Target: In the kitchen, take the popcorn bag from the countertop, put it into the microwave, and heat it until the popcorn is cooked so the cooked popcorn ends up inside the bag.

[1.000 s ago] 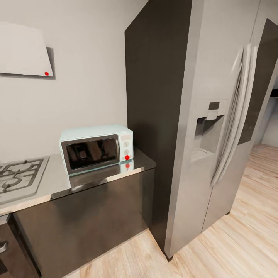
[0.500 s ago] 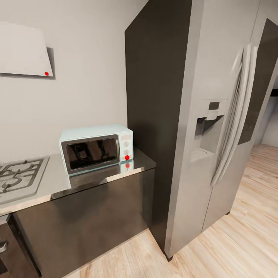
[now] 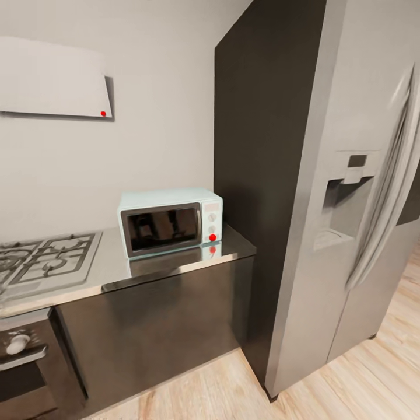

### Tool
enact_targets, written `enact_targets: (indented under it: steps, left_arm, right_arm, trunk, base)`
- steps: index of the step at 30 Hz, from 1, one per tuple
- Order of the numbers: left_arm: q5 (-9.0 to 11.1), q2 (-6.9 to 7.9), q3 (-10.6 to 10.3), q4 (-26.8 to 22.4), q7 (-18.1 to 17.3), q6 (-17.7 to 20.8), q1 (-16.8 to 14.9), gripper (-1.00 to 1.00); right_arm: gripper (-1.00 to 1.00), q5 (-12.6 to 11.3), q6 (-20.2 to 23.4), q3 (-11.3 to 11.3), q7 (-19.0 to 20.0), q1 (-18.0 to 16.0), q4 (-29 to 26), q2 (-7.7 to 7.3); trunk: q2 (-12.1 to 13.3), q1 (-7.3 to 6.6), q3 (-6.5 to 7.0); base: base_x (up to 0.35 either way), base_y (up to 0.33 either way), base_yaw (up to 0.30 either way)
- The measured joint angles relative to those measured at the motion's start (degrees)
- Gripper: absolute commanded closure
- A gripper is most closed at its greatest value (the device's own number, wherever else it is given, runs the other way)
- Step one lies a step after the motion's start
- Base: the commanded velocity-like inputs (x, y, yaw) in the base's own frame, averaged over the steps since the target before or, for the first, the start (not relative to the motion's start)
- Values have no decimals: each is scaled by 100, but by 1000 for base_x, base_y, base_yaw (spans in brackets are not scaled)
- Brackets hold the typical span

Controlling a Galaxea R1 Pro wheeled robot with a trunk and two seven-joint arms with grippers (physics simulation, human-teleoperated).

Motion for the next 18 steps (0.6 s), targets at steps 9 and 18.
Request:
enact_targets:
  steps: [9,18]
  left_arm:
    - [1,-31,0,0,2,-12,0,-100]
    - [1,-37,0,0,8,-11,0,-100]
  right_arm:
    - [-100,0,-7,-2,0,0,0,0]
    - [-100,2,-9,-2,0,0,0,0]
  trunk:
    - [0,0,0]
    - [0,0,0]
  base:
    - [0,0,268]
    - [0,0,268]
